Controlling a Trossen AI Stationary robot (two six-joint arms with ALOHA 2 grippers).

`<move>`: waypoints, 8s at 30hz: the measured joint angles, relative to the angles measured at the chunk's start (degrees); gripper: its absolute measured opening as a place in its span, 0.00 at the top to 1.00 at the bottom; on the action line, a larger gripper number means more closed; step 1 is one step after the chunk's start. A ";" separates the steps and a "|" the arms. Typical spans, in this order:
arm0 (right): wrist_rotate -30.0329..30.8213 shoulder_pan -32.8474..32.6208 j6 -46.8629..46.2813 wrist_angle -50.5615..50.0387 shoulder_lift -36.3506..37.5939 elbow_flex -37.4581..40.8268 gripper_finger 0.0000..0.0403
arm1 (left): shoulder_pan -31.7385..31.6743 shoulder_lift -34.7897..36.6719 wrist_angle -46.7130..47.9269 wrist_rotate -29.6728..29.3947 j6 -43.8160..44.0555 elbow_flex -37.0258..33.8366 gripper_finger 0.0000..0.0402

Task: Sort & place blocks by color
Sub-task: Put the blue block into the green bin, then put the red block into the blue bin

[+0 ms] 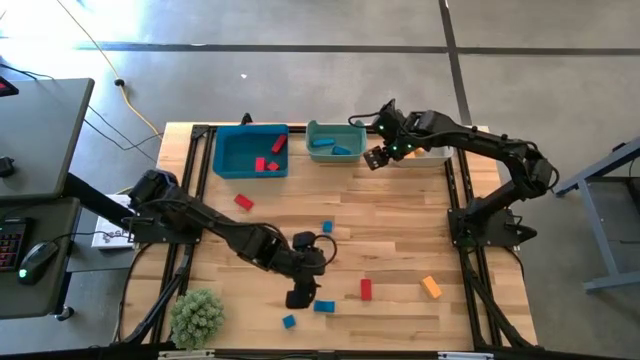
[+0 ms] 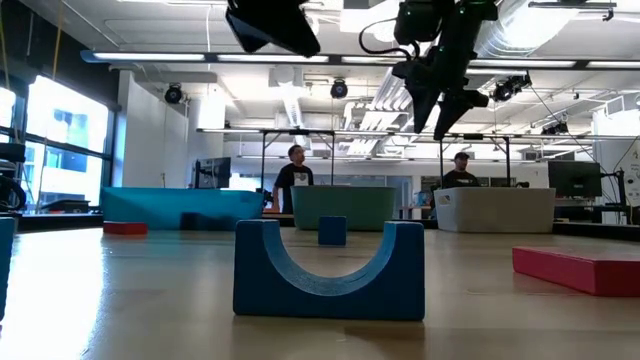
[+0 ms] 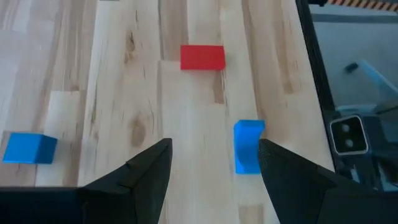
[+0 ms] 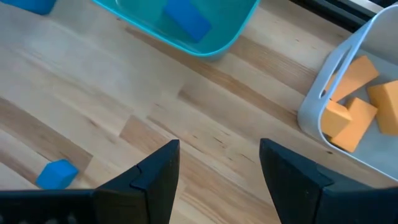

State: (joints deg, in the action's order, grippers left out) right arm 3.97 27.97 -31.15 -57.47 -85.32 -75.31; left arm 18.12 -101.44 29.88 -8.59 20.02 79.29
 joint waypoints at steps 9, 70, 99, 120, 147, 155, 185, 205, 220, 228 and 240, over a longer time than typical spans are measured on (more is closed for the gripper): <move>-0.02 0.00 0.17 0.00 -0.02 0.00 0.48 | 3.25 -6.14 -1.54 -1.04 3.82 -0.07 0.43; 1.62 0.00 0.07 0.14 -0.04 0.04 0.48 | 7.24 -21.00 -12.61 -2.26 1.31 0.07 0.62; 1.76 0.12 0.05 -1.65 -0.02 0.04 0.48 | -8.33 -12.65 -12.74 1.34 -10.45 -0.03 0.74; 2.87 3.19 4.18 -1.49 -0.02 0.04 0.48 | -38.22 -3.14 -8.63 0.26 -25.80 -0.04 0.74; -7.52 2.05 -1.82 10.36 -0.02 0.04 0.48 | -57.71 -7.44 -13.61 12.47 -26.24 -0.02 0.74; -10.89 -5.80 -19.53 7.90 -0.02 0.04 0.48 | -58.00 -7.55 -13.39 13.57 -26.26 0.00 0.66; -2.05 -42.57 -70.17 8.40 -6.41 0.00 0.48 | -57.34 1.79 2.04 18.02 -27.75 0.00 0.61; -9.09 -52.44 -83.30 11.66 -18.57 0.02 0.48 | -52.51 9.89 7.66 16.92 -27.77 0.00 0.61; -11.57 -55.04 -84.49 16.98 -25.75 0.04 0.48 | -52.44 9.89 8.00 16.89 -27.75 0.00 0.61; -13.22 -56.16 -85.78 17.47 -28.15 0.07 0.48 | -52.44 9.89 7.99 16.87 -27.75 0.00 0.61; -15.35 -57.16 -89.54 18.48 -29.73 -0.04 0.58 | -52.45 9.89 7.76 16.73 -27.75 0.00 0.61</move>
State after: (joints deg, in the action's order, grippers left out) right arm -11.38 -29.19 -120.69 -38.99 -115.04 -75.35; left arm -34.34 -91.55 37.64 8.14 -7.73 79.29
